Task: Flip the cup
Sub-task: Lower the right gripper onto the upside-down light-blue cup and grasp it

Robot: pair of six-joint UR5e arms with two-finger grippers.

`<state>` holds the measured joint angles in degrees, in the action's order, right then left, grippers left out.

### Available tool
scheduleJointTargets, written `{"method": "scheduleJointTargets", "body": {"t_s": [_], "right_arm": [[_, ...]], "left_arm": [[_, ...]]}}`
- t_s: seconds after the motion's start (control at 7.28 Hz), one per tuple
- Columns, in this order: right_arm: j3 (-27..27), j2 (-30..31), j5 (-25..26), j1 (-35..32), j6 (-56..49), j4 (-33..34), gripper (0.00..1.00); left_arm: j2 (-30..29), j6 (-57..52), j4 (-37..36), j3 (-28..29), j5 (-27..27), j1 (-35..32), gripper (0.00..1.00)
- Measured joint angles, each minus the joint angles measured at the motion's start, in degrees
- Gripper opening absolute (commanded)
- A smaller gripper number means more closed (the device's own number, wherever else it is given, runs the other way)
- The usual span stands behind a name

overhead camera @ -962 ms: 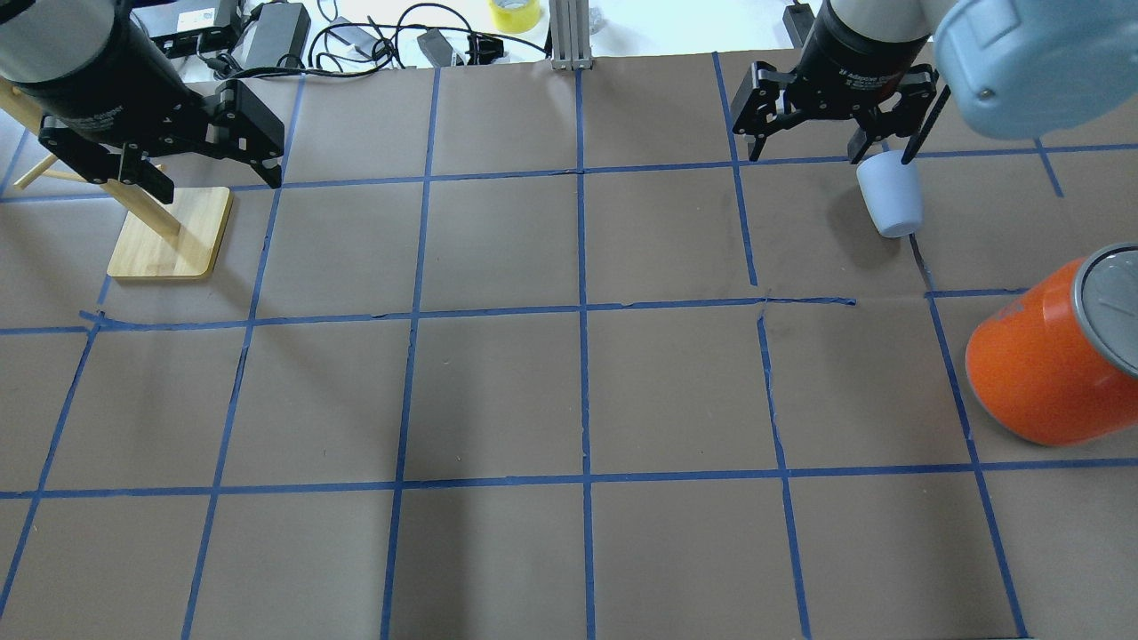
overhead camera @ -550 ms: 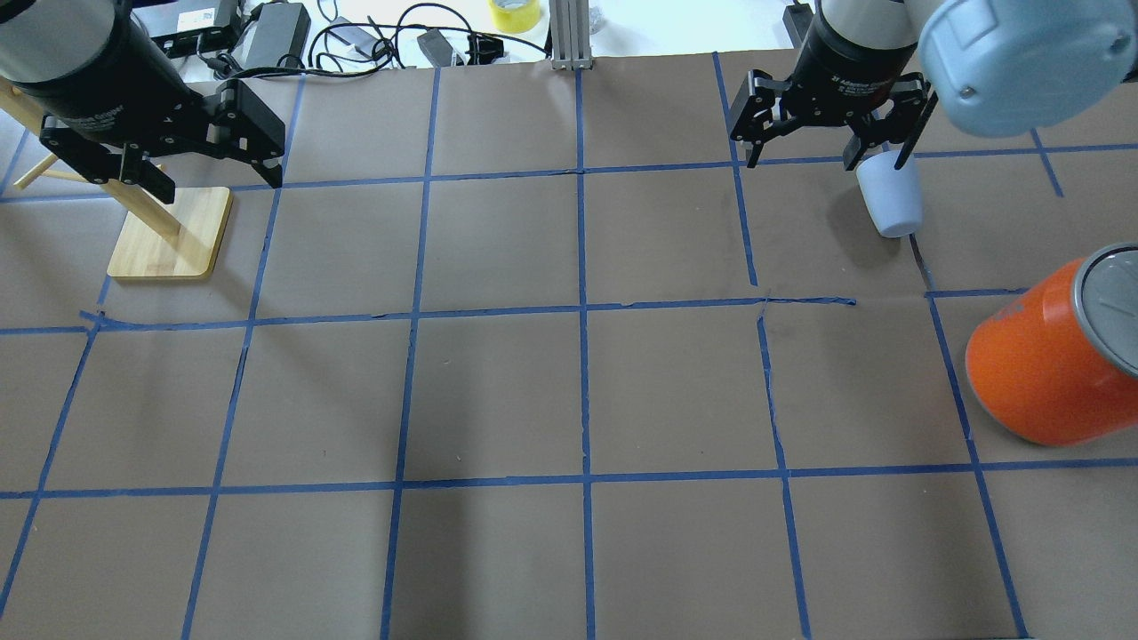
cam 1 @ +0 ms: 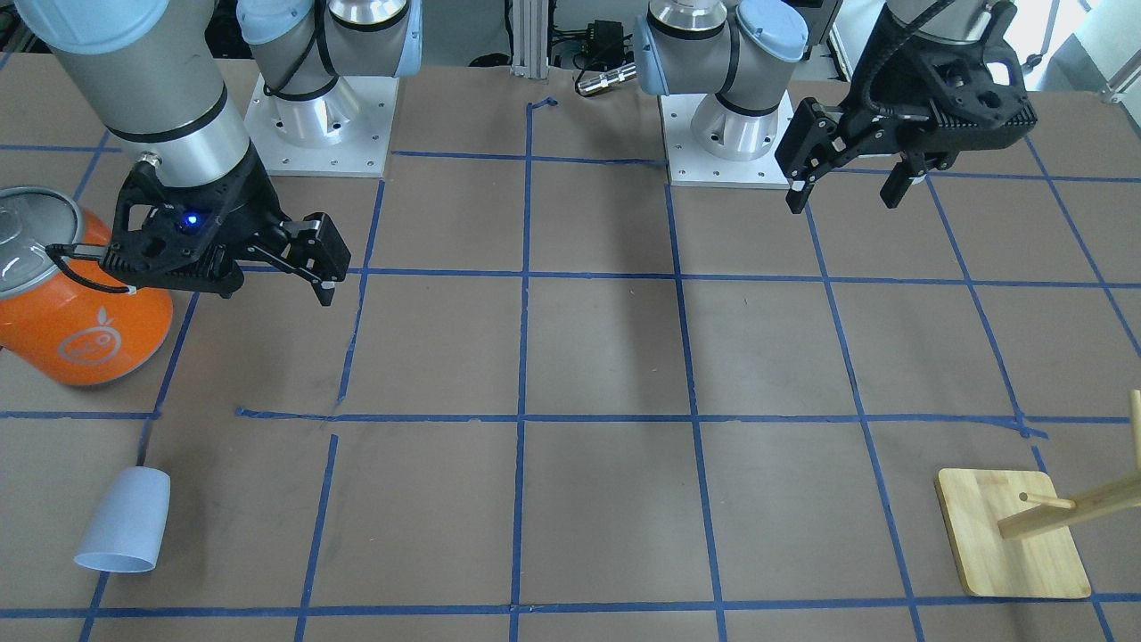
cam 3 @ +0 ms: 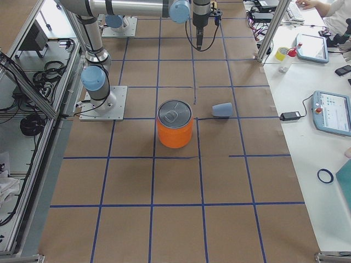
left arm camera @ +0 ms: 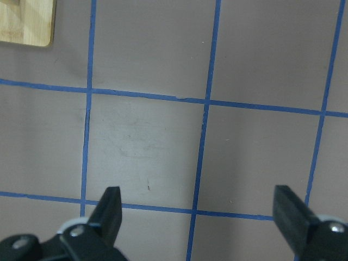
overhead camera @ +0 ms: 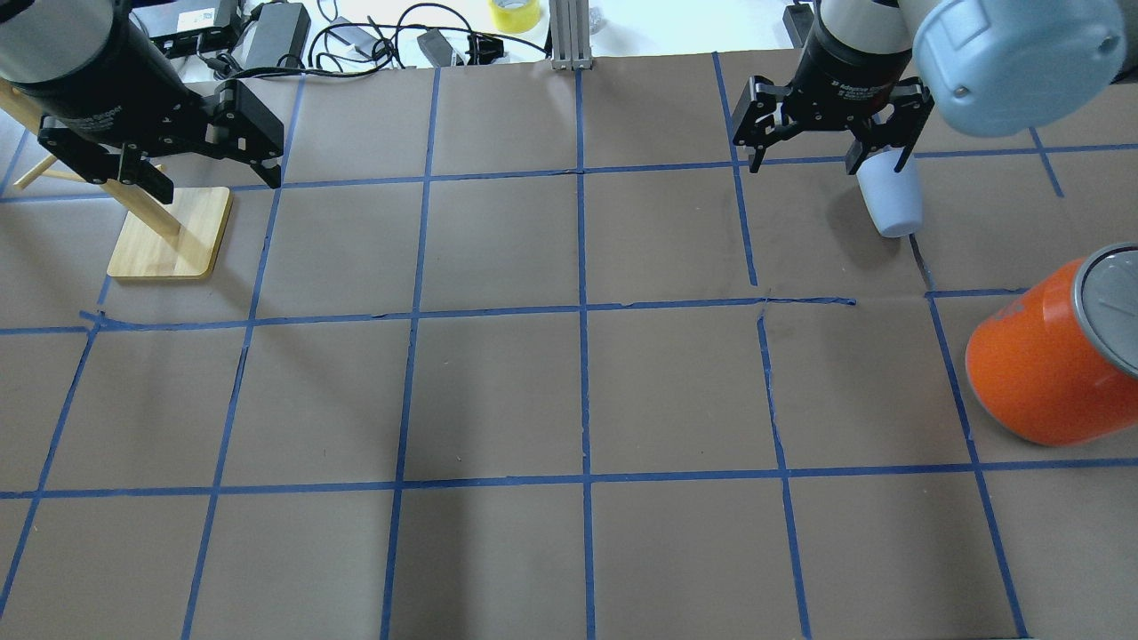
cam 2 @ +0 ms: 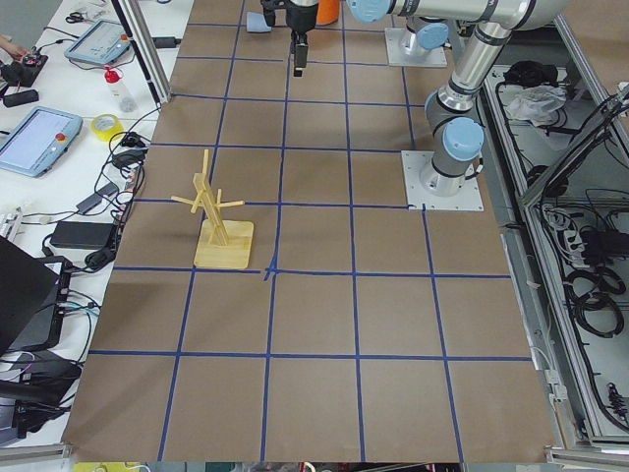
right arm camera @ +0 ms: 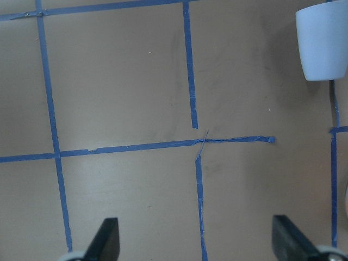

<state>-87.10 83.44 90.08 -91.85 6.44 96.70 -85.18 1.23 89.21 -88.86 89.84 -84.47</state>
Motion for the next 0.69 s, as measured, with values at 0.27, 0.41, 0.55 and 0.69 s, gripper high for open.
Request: {"method": "scheduleJointTargets", "body": {"t_s": [0.27,0.41,0.55,0.69], "right_arm": [[-0.17,-0.03,0.16,0.0,-0.02,0.02,1.0],[-0.61,-0.08,0.16,0.12,-0.14,0.18,1.0],[-1.26,-0.35,0.16,0.94,-0.49,0.42,1.0],[-1.75,-0.79,0.32,3.45,-1.14,0.54,1.0]], "left_arm": [[0.01,0.0,0.0,0.0,0.04,0.0,1.0],[0.01,0.0,0.0,0.0,0.06,0.0,1.0],[0.01,0.0,0.0,0.0,0.07,0.01,1.0],[0.01,0.0,0.0,0.0,0.09,0.01,1.0]]}}
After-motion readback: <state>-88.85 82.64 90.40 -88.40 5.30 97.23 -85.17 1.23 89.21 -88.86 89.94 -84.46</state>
